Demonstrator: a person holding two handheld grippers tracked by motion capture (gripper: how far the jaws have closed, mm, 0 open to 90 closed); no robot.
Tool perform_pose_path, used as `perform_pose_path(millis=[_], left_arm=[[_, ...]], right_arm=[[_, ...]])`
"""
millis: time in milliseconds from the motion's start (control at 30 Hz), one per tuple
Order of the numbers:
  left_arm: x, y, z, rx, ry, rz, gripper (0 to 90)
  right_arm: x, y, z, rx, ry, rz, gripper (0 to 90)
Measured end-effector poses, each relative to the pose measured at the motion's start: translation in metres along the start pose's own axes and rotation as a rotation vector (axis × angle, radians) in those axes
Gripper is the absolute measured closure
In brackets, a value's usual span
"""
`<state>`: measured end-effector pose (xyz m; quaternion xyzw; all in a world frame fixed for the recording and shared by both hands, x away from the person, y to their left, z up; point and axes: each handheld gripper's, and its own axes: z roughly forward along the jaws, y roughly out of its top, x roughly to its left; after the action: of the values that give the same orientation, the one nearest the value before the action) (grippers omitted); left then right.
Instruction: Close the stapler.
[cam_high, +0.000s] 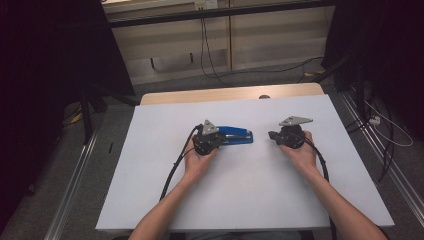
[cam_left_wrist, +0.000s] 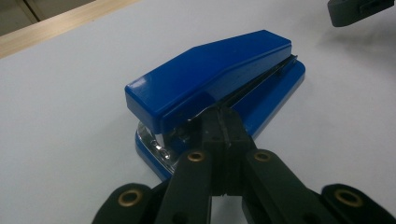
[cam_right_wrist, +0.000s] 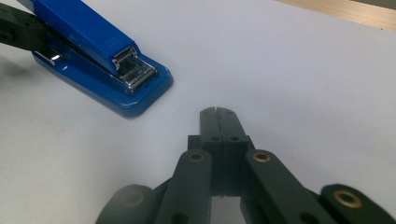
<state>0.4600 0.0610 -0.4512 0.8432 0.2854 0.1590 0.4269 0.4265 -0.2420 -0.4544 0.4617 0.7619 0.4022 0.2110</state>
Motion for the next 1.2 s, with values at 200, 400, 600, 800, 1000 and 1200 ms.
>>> perform_pose_path(millis=[200,400,600,800,1000,1200], left_arm=[[0.0016,-0.0008,0.0001,-0.008,-0.012,-0.026,90.0],[0.0029,-0.0013,-0.001,-0.004,-0.013,-0.033,90.0],[0.0024,-0.0006,-0.0014,0.004,0.0,-0.039,90.0],[0.0049,-0.0017,-0.0015,-0.006,-0.024,-0.069,88.1],[0.0061,-0.002,-0.0022,-0.011,-0.025,-0.068,85.0],[0.0049,-0.0035,-0.003,-0.019,-0.035,-0.068,76.2]], right_arm=[[-0.0012,0.0006,-0.0019,-0.031,0.02,0.013,90.0],[-0.0028,-0.0007,-0.0021,-0.041,0.029,0.031,90.0],[-0.003,-0.0012,-0.003,-0.051,0.028,0.043,84.3],[-0.0053,-0.0007,-0.0055,-0.075,0.028,0.054,77.9],[-0.0066,-0.0018,-0.0056,-0.08,0.038,0.063,67.7],[-0.0051,-0.0011,-0.009,-0.102,0.034,0.084,48.9]])
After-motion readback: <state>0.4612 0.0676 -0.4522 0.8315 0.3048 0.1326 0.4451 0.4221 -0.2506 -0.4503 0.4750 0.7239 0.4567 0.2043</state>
